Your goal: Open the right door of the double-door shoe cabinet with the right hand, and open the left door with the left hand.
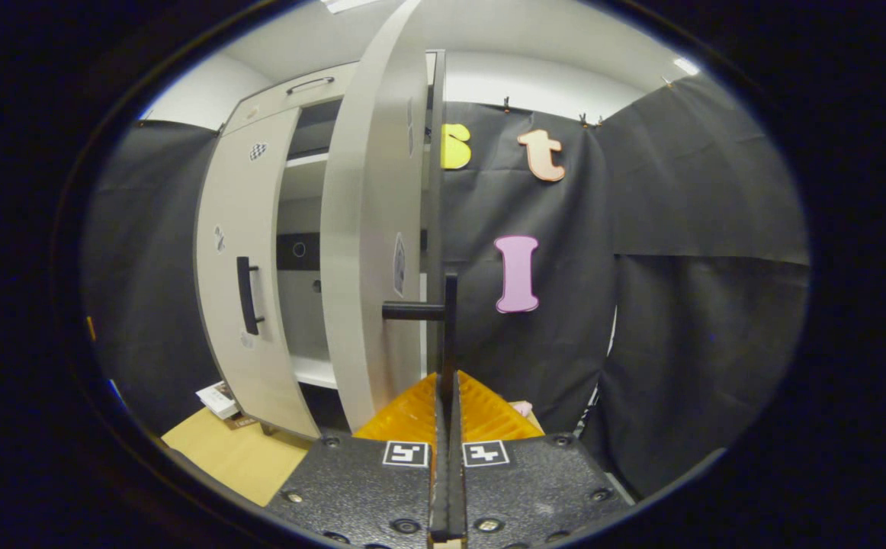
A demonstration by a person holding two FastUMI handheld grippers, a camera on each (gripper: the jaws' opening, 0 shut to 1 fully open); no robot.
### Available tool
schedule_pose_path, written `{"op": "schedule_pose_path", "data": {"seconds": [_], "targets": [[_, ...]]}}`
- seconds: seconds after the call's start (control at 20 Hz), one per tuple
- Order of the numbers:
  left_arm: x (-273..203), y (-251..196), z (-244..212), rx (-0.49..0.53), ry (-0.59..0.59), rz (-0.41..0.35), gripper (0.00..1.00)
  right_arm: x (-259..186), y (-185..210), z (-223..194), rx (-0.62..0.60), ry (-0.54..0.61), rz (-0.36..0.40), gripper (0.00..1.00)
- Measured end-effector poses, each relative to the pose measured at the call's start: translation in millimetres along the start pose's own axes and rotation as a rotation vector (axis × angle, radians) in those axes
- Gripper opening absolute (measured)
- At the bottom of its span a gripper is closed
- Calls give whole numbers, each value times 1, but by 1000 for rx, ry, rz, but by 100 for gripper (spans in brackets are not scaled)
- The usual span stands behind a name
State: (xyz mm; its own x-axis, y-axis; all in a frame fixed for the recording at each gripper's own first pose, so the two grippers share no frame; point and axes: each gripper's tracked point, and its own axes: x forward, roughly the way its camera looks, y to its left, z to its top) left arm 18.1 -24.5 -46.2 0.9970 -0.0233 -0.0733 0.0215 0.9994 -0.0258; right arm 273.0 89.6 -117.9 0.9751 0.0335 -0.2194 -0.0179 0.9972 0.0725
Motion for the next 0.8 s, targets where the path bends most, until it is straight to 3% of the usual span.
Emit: {"op": "schedule_pose_path", "data": {"seconds": [0.3, 0.4, 0.5, 0.55, 0.6, 0.75, 0.8], "targets": [[-6, 1, 2, 6, 0, 14, 96, -6, -3, -1, 1, 14, -18, 4], [-9, 4, 1, 2, 1, 19, 96, -9, -8, 9, -15, -30, -44, 5], [-10, 8, 1, -3, 0, 18, 96, -8, -22, 14, -62, -47, -98, 26], [-9, 10, 1, -3, 0, 16, 96, -13, -27, 16, -67, -54, -111, 46], [-9, 12, 1, -4, -3, 14, 96, -15, -29, 16, -56, -54, -123, 57], [-9, 16, -1, -3, 4, 6, 96, -20, -12, 16, 4, -56, -97, 93], [-9, 17, -1, -2, 4, 1, 96, -21, -6, 18, 16, -61, -84, 98]]}}
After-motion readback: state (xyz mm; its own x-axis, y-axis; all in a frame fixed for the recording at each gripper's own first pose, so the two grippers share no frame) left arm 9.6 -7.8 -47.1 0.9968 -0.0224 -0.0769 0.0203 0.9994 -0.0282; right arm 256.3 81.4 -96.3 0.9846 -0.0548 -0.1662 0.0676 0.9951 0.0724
